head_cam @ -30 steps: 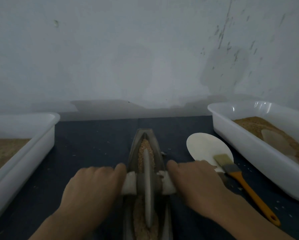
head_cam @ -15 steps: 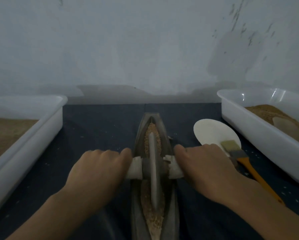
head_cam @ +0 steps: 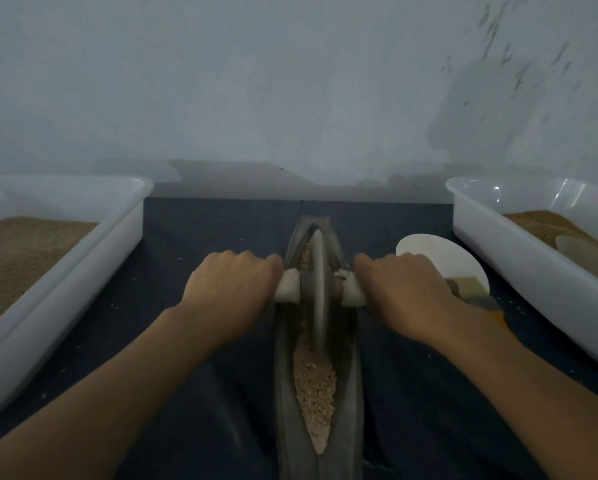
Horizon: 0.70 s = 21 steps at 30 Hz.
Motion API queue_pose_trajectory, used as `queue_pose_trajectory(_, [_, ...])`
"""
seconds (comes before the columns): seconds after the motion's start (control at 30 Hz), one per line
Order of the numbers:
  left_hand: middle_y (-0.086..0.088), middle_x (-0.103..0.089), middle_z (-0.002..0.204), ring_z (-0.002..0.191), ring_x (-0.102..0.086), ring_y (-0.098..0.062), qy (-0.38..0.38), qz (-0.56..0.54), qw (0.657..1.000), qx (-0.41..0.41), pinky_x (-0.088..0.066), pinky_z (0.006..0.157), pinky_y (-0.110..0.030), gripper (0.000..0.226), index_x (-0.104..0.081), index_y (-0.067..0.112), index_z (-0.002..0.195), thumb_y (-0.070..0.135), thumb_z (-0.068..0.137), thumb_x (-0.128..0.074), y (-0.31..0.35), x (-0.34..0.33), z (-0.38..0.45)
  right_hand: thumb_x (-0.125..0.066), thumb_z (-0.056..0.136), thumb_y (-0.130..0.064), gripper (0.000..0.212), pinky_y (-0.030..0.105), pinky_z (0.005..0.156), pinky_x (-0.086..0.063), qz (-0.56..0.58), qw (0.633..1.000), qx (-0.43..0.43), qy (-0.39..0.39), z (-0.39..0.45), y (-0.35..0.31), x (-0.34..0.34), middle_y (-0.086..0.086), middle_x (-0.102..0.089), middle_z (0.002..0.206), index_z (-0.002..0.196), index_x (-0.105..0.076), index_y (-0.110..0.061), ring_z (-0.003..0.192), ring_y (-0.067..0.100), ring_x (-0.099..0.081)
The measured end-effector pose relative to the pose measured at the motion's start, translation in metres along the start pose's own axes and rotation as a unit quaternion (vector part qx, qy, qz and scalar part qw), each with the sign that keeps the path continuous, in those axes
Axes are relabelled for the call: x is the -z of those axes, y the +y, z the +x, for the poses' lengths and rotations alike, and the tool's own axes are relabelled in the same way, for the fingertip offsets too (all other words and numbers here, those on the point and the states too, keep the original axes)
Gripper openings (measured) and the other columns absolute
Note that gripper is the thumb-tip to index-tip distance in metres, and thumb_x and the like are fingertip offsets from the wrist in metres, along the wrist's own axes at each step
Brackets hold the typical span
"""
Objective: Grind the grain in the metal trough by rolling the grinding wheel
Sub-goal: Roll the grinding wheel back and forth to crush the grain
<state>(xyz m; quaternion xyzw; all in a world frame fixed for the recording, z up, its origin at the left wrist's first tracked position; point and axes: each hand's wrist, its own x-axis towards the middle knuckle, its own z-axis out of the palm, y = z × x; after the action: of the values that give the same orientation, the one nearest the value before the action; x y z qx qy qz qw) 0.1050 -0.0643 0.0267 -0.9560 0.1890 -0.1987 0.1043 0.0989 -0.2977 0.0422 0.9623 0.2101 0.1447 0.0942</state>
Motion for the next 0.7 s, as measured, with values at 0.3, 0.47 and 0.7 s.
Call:
queue_pose_trajectory(0.3, [0.01,-0.032,0.056,0.042,-0.024,-0.011,-0.009,0.039,0.999,-0.035,-0.009,0.043,-0.023,0.057,-0.028,0.026,0.076,0.032,0.058,-0.081,0.008,0.014,-0.03,-0.067,0.077,-0.032,0.036,0.031,0.053,-0.029,-0.039,0.999,0.012,0.01,-0.025,-0.008,-0.003,-0.003,-0.061,0.077,0.088,-0.034,-0.024,0.064,0.022,-0.059])
queue_pose_trajectory(0.47, [0.008,-0.035,0.062,0.05,-0.036,-0.016,0.04,0.025,0.998,0.036,-0.026,0.048,-0.03,0.036,-0.027,0.025,0.08,0.027,0.081,-0.063,0.005,-0.008,0.009,-0.061,0.083,-0.025,0.032,0.033,0.054,-0.023,-0.049,0.998,-0.021,0.026,0.024,0.003,-0.012,0.002,-0.064,0.084,0.087,-0.029,-0.021,0.067,0.027,-0.057])
queue_pose_trajectory(0.7, [0.011,-0.035,0.067,0.057,-0.037,-0.009,-0.004,-0.038,0.999,-0.022,-0.03,0.055,-0.026,0.047,-0.017,0.036,0.083,0.04,0.077,-0.064,0.001,0.003,-0.022,-0.071,0.073,-0.026,0.035,0.031,0.052,-0.028,0.0,0.999,0.032,0.004,-0.021,-0.009,0.002,0.003,-0.065,0.081,0.094,-0.042,-0.022,0.066,0.024,-0.061])
